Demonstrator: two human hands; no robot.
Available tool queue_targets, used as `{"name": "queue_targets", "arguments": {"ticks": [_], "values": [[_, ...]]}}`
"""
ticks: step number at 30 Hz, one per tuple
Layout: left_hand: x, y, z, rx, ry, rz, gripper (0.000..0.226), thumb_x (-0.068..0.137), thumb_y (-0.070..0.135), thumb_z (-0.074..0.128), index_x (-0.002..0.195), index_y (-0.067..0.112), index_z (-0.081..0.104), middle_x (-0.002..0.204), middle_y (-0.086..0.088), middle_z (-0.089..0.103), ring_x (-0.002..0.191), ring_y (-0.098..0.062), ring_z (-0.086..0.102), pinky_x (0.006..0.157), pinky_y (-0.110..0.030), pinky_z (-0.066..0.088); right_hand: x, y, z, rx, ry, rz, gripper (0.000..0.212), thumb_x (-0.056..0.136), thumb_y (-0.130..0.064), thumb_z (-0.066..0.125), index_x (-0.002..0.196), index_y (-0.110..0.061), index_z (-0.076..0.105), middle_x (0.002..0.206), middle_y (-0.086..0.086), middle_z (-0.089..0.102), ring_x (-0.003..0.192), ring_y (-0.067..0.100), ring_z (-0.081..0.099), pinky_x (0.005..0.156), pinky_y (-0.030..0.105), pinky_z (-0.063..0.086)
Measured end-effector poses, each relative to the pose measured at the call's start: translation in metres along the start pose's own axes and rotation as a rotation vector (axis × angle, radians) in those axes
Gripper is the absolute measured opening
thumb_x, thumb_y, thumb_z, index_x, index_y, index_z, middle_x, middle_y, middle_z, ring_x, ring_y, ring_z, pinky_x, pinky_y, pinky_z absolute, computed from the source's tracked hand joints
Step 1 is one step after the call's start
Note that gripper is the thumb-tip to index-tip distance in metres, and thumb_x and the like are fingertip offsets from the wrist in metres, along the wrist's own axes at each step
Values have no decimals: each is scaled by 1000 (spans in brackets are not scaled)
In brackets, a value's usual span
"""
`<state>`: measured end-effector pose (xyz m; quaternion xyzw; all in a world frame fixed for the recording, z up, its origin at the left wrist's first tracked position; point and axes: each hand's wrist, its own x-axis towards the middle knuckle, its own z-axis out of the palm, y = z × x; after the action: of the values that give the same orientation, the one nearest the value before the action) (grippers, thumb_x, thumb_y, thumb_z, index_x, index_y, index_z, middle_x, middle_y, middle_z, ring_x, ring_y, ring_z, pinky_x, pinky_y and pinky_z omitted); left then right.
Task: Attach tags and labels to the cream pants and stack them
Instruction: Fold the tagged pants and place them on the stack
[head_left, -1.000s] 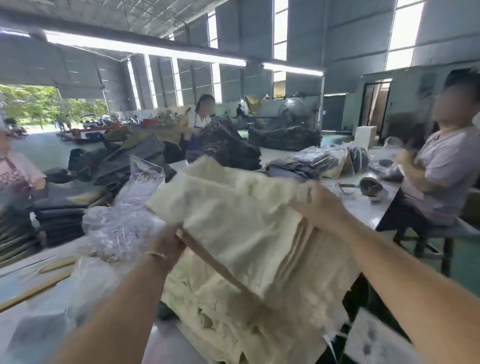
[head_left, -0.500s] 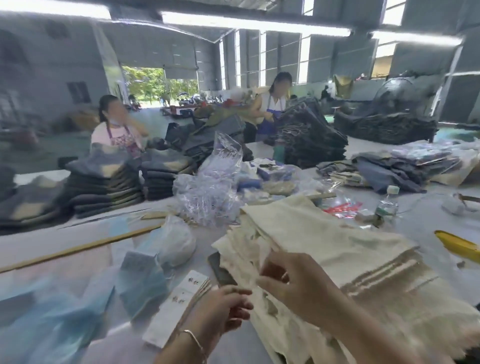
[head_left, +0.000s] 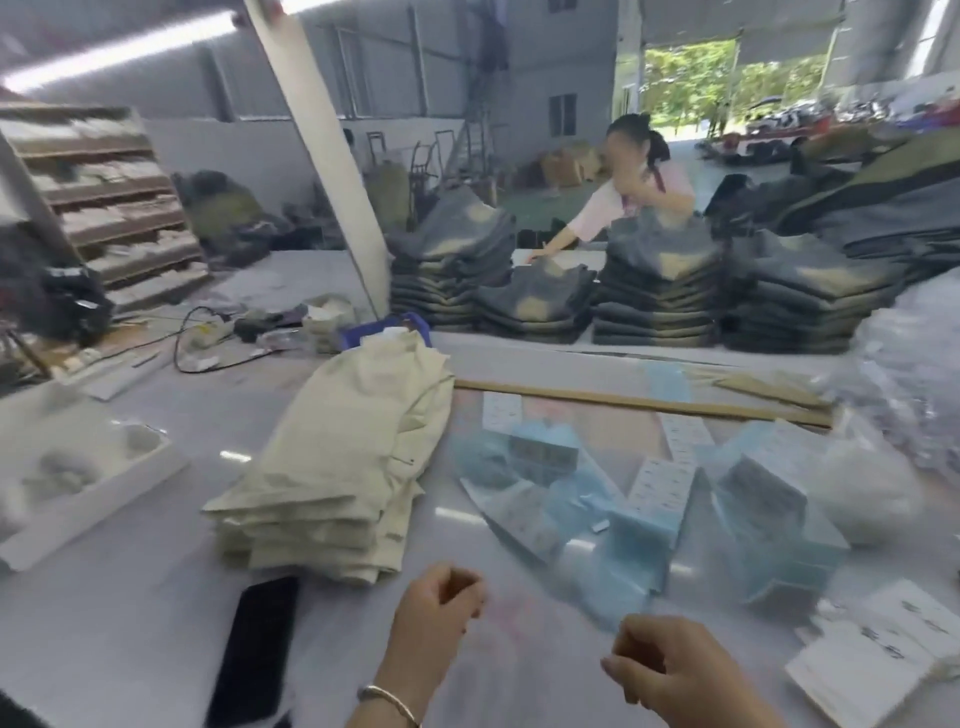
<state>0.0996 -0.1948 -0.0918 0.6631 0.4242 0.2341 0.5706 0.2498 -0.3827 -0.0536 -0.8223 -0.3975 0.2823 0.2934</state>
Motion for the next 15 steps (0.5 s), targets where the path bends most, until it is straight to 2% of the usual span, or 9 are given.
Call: {"name": "queue_targets", "arguments": {"ticks": [3, 5, 6, 8, 10, 11, 12, 14, 15], "values": [[58, -1, -73, 294, 250, 151, 12, 82, 14, 71, 84, 23, 63, 83, 8, 65, 83, -19, 59, 73, -34, 51, 51, -37, 32, 1, -55, -50, 23, 82, -22, 71, 62, -19, 60, 58, -2, 66, 56, 1, 57, 66, 20, 47], [99, 2, -111, 645, 391, 333, 30, 76, 30, 76, 102, 26, 62, 109, 5, 62, 107, -21, 53, 90, -36, 46, 78, -53, 49, 7, -71, -59, 23, 81, -22, 71, 61, -20, 59, 58, -3, 66, 57, 2, 55, 68, 24, 48], [119, 2, -126, 815, 378, 370, 50, 72, 41, 76, 117, 26, 58, 125, 3, 56, 122, -23, 44, 101, -37, 40, 89, -58, 56, 10, -77, -54, 24, 81, -24, 71, 61, -21, 59, 58, -5, 66, 57, 2, 55, 68, 23, 48], [157, -3, -146, 1115, 204, 245, 96, 66, 66, 68, 146, 28, 29, 155, 1, 26, 145, -23, 15, 117, -43, 16, 105, -66, 67, 19, -78, -37, 24, 81, -26, 71, 61, -22, 59, 61, -6, 69, 59, 1, 58, 68, 20, 48], [183, -16, -154, 1344, 53, 138, 117, 65, 79, 57, 154, 30, -3, 162, 1, -3, 149, -24, -7, 117, -50, -1, 117, -69, 74, 39, -85, -9, 23, 81, -25, 71, 61, -22, 60, 64, -5, 71, 59, 0, 59, 68, 18, 48], [190, -24, -154, 1415, 38, 154, 118, 66, 79, 54, 153, 30, -8, 162, -2, -6, 149, -27, -8, 116, -53, -4, 122, -71, 76, 51, -91, 6, 22, 81, -24, 71, 62, -20, 60, 65, -4, 71, 58, 0, 59, 68, 17, 48], [193, -30, -154, 1446, 66, 214, 114, 68, 77, 54, 154, 29, -4, 163, -6, 0, 149, -29, -2, 116, -54, -2, 126, -72, 78, 52, -101, 17, 22, 81, -24, 70, 63, -19, 60, 66, -3, 71, 59, -1, 60, 67, 15, 48], [198, -35, -158, 1372, 156, 406, 93, 73, 62, 64, 151, 25, 29, 155, -11, 33, 143, -34, 29, 115, -56, 17, 133, -74, 82, 33, -123, 33, 22, 82, -26, 70, 64, -18, 60, 68, -2, 71, 59, -3, 59, 65, 10, 45], [203, -36, -162, 1303, 185, 529, 77, 75, 52, 67, 143, 22, 46, 144, -11, 50, 134, -34, 45, 110, -56, 30, 136, -74, 84, 28, -128, 43, 23, 82, -28, 69, 63, -18, 59, 67, -1, 70, 59, -5, 57, 65, 10, 44]]}}
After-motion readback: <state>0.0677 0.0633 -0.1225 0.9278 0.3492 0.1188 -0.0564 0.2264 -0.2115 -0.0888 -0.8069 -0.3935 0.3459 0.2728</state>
